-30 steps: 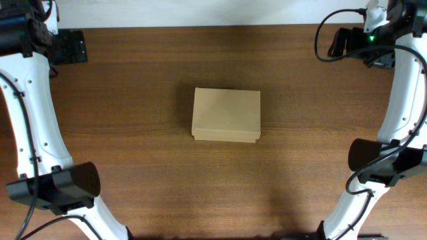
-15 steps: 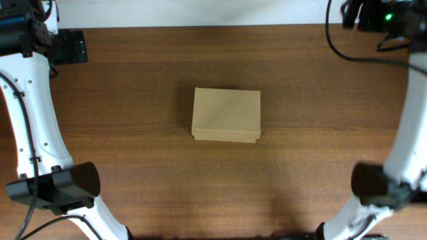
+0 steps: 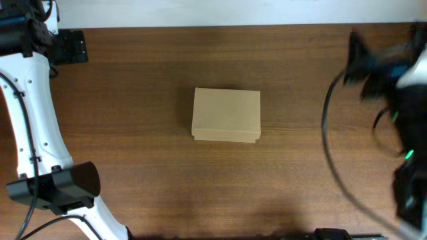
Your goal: Pack container
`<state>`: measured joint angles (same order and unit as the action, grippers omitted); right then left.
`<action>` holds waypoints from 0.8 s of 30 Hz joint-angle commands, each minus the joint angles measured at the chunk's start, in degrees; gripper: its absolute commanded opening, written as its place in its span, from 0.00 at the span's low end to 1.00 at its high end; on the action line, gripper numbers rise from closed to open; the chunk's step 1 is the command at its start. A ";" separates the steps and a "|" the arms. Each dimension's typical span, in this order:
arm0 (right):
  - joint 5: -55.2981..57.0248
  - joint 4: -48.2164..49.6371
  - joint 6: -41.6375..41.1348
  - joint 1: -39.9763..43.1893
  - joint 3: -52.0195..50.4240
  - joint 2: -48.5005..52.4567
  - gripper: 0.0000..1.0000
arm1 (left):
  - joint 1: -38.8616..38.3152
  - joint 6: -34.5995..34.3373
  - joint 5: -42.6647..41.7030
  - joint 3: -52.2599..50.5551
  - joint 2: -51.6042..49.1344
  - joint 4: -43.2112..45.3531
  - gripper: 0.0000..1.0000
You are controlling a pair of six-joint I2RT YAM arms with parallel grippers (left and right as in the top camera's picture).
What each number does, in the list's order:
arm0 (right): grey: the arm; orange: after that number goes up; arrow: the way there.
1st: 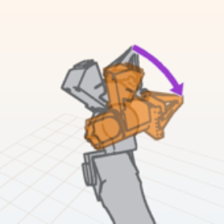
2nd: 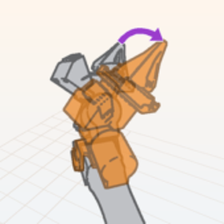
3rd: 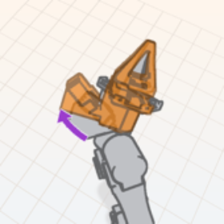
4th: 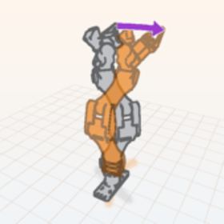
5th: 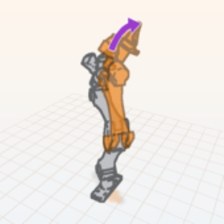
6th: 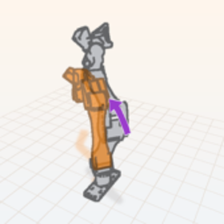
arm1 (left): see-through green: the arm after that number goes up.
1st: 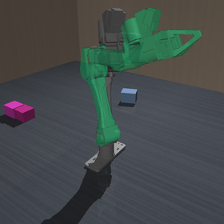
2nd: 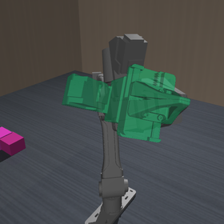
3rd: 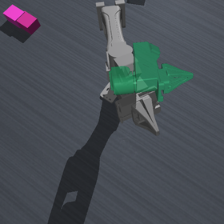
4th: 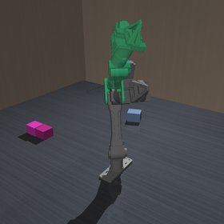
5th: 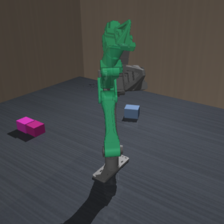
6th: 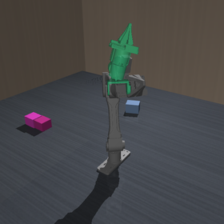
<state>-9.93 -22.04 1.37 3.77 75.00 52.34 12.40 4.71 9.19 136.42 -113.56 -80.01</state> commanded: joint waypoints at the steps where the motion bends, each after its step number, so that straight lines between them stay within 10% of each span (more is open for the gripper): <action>1: 0.52 3.39 -0.15 -0.44 -14.43 -9.16 0.99 | 0.13 -0.11 -0.42 0.87 0.55 -0.20 1.00; 13: 0.52 16.85 -0.13 -0.44 -53.22 -40.26 0.99 | 0.13 -0.11 -0.39 0.87 0.55 -0.20 1.00; 24: 0.72 18.27 -0.13 -0.37 -66.79 -52.04 0.99 | 0.13 -0.11 -0.42 0.87 0.55 -0.20 1.00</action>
<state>-9.91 -4.01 1.34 3.64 10.33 0.84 12.40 4.71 9.19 136.42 -113.58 -80.18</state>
